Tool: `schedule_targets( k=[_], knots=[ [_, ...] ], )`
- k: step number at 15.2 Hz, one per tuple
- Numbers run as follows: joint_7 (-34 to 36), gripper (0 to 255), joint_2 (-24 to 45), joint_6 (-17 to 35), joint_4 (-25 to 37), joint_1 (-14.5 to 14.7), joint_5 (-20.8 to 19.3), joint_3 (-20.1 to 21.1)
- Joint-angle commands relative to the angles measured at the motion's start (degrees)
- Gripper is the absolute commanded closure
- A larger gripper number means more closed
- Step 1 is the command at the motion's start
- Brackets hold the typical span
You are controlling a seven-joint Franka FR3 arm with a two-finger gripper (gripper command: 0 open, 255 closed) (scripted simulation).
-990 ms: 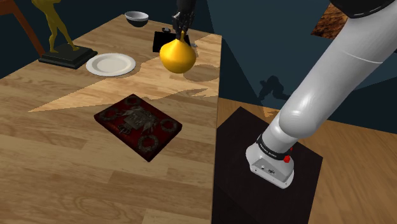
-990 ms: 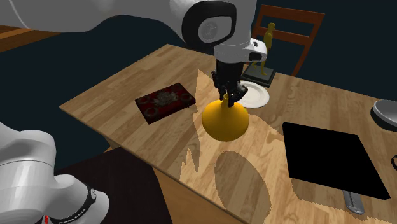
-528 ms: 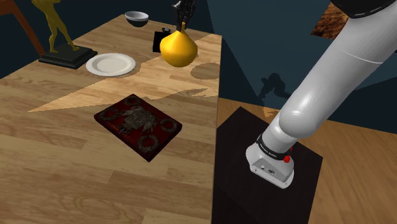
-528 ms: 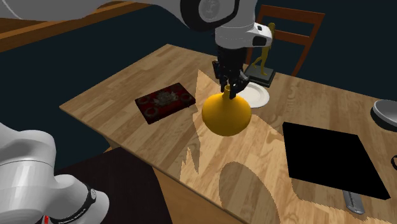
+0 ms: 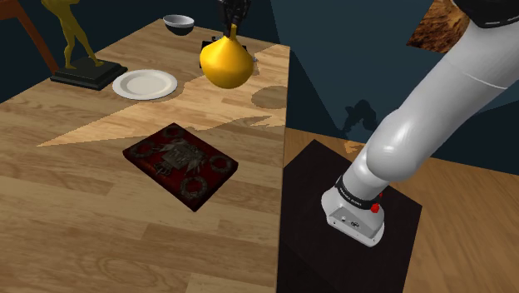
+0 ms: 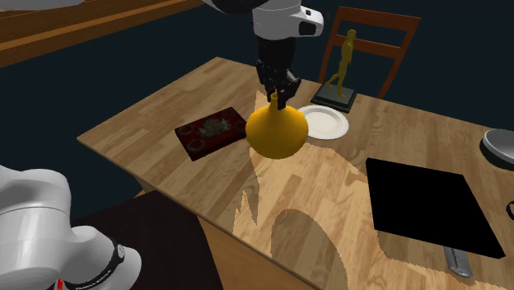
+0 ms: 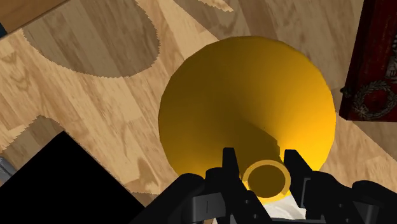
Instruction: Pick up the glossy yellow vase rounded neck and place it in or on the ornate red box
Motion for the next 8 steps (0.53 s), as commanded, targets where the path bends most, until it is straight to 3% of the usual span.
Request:
schedule_targets(
  k=[1, 8],
  knots=[
    [2.8, 255, -1.2, -1.2, 0.1, 1.2, -0.1, 1.5],
    [11.9, 255, -4.0, -4.0, 0.2, 5.2, 0.1, 6.7]
  ],
)
